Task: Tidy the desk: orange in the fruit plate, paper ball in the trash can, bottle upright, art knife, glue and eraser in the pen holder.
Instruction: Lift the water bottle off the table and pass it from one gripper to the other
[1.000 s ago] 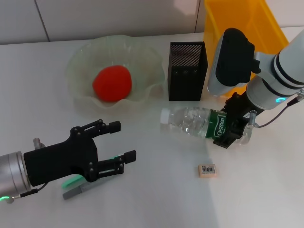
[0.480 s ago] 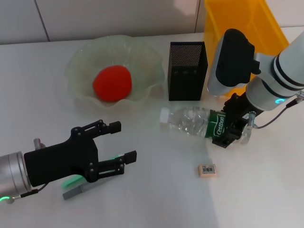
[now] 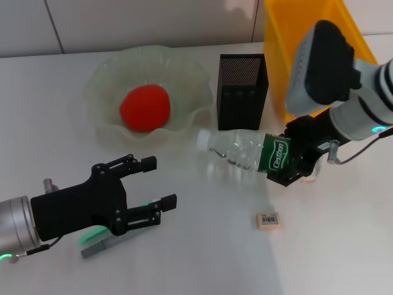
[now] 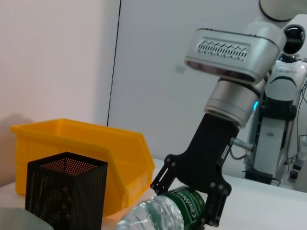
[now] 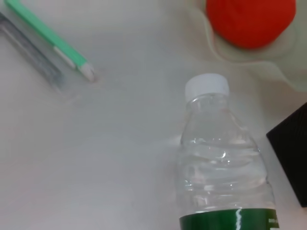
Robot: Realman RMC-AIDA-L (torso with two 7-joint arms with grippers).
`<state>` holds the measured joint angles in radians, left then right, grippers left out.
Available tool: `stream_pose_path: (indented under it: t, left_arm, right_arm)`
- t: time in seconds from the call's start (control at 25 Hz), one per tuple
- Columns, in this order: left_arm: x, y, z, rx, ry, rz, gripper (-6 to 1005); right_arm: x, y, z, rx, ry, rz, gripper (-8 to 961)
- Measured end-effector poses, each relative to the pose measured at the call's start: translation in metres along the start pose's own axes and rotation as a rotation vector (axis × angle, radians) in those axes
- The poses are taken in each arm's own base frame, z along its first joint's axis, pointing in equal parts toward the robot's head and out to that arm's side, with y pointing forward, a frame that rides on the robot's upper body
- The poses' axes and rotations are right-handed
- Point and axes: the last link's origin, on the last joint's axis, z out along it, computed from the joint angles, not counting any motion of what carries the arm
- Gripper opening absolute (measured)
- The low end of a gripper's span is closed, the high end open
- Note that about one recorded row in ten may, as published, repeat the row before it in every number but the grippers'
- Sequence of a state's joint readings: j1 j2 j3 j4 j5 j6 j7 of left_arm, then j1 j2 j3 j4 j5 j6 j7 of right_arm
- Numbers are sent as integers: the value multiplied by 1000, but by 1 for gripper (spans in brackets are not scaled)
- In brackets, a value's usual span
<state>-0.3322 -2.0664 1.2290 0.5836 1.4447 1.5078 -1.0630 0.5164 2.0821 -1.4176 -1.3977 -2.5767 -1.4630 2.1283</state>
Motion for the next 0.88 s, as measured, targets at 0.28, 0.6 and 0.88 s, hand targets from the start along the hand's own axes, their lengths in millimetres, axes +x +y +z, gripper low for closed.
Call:
stream_pose_path:
  t: [0.28, 0.6, 0.88]
  left_arm:
    - [4, -1, -1, 8, 24, 1, 807]
    - [16, -7, -15, 120, 209, -66, 807]
    - [38, -4, -14, 90, 531, -214, 806]
  right_arm:
    - [10, 12, -20, 2, -125, 45, 763]
    - [51, 23, -64, -38, -572, 181, 762]
    - [102, 36, -59, -79, -932, 236, 761]
